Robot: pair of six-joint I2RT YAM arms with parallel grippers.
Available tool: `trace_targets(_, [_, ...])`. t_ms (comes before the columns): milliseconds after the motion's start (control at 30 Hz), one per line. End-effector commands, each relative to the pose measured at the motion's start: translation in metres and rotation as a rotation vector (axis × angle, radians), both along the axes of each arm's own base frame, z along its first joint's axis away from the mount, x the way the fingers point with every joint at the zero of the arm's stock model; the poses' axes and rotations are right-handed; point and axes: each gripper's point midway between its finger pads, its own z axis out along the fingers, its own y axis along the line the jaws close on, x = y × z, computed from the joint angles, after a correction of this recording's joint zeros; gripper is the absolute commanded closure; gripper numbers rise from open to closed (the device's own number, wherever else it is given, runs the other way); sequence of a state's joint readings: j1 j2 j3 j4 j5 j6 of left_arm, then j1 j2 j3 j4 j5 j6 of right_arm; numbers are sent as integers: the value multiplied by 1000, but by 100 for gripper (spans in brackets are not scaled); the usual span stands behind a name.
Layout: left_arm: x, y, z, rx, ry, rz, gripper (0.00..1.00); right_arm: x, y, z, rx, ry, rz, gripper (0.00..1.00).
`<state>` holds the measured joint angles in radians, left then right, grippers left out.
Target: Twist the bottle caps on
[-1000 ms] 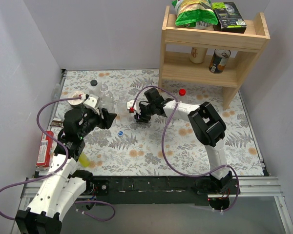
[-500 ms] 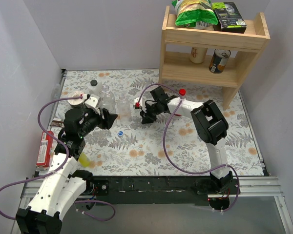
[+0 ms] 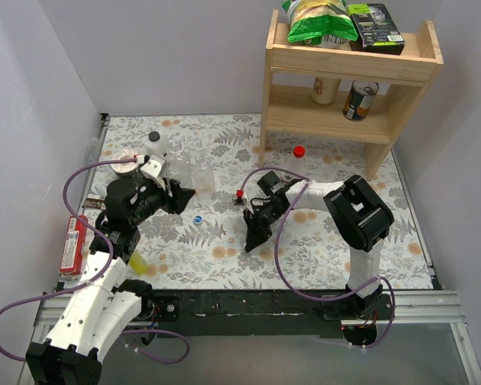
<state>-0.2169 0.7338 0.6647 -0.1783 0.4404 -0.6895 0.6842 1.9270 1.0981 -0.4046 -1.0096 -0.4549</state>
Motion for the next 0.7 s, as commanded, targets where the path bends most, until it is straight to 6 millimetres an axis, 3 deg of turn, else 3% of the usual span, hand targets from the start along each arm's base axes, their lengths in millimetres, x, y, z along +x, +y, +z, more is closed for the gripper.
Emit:
trace_targets(0, [1, -3, 4, -14, -10, -20, 100, -7, 6, 8, 28, 80, -25, 76])
trace_targets(100, [3, -3, 3, -9, -5, -21, 100, -2, 10, 2, 21, 66, -20, 76])
trace_targets(233, [4, -3, -1, -6, 6, -21, 100, 11, 15, -8, -11, 37, -32, 63])
trace_targets(533, [9, -4, -5, -3, 16, -22, 100, 31, 18, -28, -55, 8, -39, 54])
trace_targets(667, [10, -5, -5, -5, 18, -31, 100, 58, 21, -26, -40, -32, -78, 48])
